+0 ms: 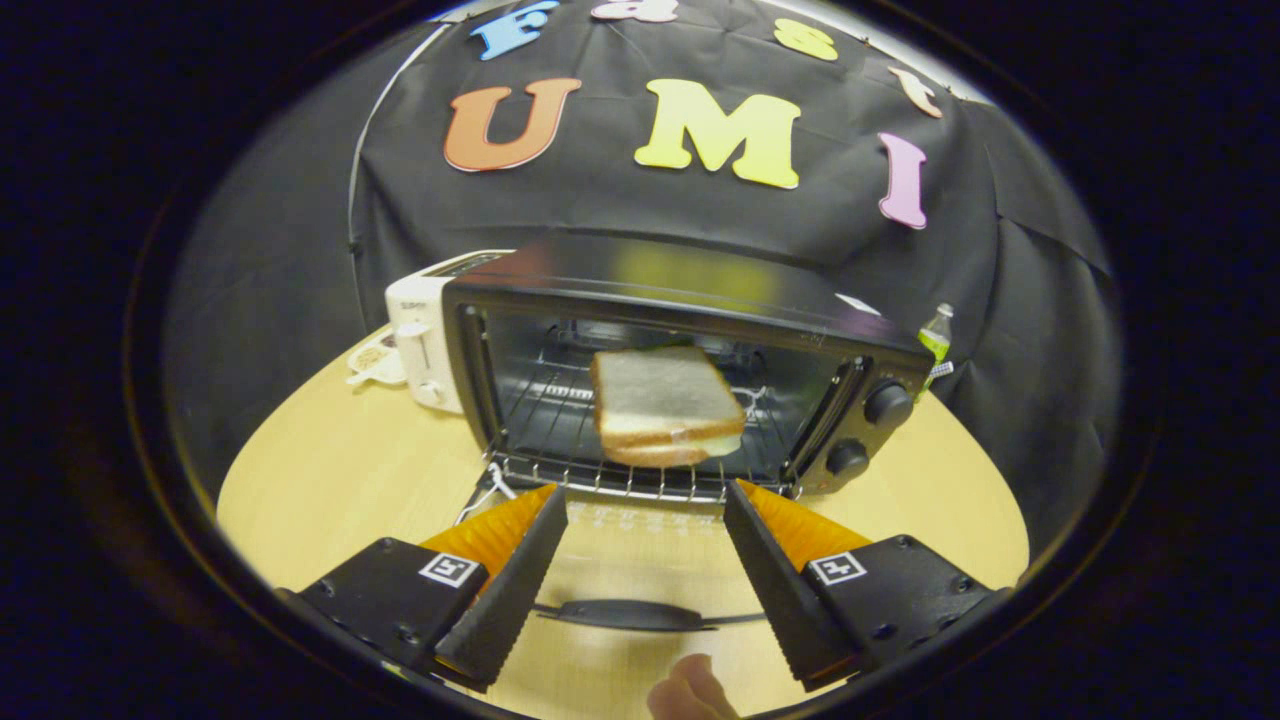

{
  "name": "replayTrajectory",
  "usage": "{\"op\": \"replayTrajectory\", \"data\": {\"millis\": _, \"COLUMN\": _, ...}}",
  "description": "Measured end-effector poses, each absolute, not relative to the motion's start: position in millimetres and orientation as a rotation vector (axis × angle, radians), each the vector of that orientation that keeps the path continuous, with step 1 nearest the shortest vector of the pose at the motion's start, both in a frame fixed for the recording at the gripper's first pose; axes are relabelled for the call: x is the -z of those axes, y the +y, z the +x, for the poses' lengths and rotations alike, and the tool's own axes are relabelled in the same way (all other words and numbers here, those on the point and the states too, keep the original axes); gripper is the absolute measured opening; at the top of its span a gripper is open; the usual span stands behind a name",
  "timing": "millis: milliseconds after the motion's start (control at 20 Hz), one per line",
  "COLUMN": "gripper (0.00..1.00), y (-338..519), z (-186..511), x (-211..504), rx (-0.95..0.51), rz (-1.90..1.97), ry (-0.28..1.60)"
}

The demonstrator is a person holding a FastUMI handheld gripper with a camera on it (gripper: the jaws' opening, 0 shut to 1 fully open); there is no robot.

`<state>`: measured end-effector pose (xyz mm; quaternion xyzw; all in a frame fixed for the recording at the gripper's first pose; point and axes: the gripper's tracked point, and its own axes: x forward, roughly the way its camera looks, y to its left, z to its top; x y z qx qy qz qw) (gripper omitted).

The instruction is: Open the toaster oven, put the food inside, and close the toaster oven door.

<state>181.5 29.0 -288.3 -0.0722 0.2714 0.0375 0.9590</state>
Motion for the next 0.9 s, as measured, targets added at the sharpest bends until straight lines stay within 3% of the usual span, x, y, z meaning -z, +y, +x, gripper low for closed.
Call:
{"op": "replayTrajectory", "data": {"millis": 500, "gripper": 1.0, "y": 28.7, "z": 105.2, "x": 351.5, "rx": -0.078, "rz": -0.028, "ry": 0.717}}
{"op": "replayTrajectory", "data": {"millis": 900, "gripper": 1.0, "y": 17.4, "z": 119.4, "x": 385.0, "rx": -0.013, "rz": -0.027, "ry": 0.764}}
